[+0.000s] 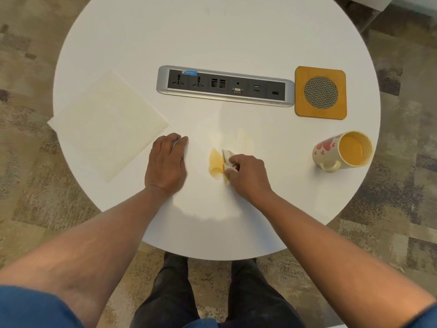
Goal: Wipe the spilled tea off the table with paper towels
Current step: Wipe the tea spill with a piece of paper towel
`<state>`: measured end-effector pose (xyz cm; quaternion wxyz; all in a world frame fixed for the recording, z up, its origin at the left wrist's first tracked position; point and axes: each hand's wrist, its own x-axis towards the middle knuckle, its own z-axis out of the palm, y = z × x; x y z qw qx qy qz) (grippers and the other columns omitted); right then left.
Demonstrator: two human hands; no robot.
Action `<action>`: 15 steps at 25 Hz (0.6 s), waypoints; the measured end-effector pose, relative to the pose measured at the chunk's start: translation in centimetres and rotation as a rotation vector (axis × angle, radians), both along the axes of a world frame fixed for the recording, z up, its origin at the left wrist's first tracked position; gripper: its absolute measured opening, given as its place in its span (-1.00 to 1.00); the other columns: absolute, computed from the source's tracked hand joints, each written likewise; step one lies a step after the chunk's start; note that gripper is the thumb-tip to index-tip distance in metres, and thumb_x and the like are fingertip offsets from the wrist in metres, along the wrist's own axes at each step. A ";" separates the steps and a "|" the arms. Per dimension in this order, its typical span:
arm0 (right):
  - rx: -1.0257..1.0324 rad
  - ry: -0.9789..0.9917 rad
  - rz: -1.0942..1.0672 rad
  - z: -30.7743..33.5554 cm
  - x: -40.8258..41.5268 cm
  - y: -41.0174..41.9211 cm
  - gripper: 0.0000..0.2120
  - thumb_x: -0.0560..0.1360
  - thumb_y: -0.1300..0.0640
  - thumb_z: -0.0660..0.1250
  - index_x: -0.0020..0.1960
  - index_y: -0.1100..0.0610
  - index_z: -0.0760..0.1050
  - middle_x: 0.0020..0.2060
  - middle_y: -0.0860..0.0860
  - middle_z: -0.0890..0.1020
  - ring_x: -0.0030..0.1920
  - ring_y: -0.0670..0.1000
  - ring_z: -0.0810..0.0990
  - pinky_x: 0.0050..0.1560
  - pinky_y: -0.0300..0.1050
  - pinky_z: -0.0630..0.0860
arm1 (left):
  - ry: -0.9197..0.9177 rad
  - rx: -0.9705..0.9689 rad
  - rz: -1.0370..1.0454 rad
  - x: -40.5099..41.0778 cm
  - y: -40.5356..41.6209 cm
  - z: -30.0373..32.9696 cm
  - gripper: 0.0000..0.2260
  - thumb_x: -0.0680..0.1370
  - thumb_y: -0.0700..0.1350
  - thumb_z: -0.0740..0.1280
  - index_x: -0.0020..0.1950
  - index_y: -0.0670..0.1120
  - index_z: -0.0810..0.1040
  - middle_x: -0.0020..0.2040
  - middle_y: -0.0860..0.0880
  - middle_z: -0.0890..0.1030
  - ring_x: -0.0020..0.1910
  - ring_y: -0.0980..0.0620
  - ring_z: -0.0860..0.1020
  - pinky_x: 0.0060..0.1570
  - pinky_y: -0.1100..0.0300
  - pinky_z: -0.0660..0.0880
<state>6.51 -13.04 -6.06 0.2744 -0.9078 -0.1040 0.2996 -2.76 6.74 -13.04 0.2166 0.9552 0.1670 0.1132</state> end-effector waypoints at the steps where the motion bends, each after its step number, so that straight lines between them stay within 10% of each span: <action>1: -0.006 -0.004 0.012 -0.1 0.0 0.6 -0.93 0.46 0.18 0.34 -0.15 0.13 0.59 -0.27 0.07 0.64 -0.20 0.14 0.57 -0.21 -0.01 0.47 | 0.001 0.003 -0.001 0.0 0.0 0.0 -0.67 0.59 -0.33 0.24 0.35 -0.22 0.55 0.26 -0.22 0.54 0.24 -0.25 0.39 0.29 -0.09 0.39; 8: 0.033 0.041 0.172 0.0 1.3 2.9 -0.82 0.48 0.25 0.31 -0.05 0.09 0.66 -0.07 0.05 0.69 -0.07 0.10 0.60 -0.08 -0.05 0.55 | 0.019 -0.006 -0.005 0.1 0.1 0.3 -0.67 0.59 -0.34 0.24 0.35 -0.23 0.54 0.26 -0.24 0.54 0.24 -0.28 0.41 0.30 -0.09 0.39; 15: 0.553 0.763 -0.332 0.7 2.7 -0.7 -0.79 0.53 0.37 0.35 0.14 0.22 0.63 -0.08 0.10 0.66 -0.15 -0.01 0.66 -0.08 -0.16 0.62 | 0.040 -0.009 -0.004 0.1 0.0 0.6 -0.66 0.59 -0.34 0.24 0.35 -0.21 0.54 0.27 -0.22 0.54 0.24 -0.28 0.40 0.29 -0.12 0.39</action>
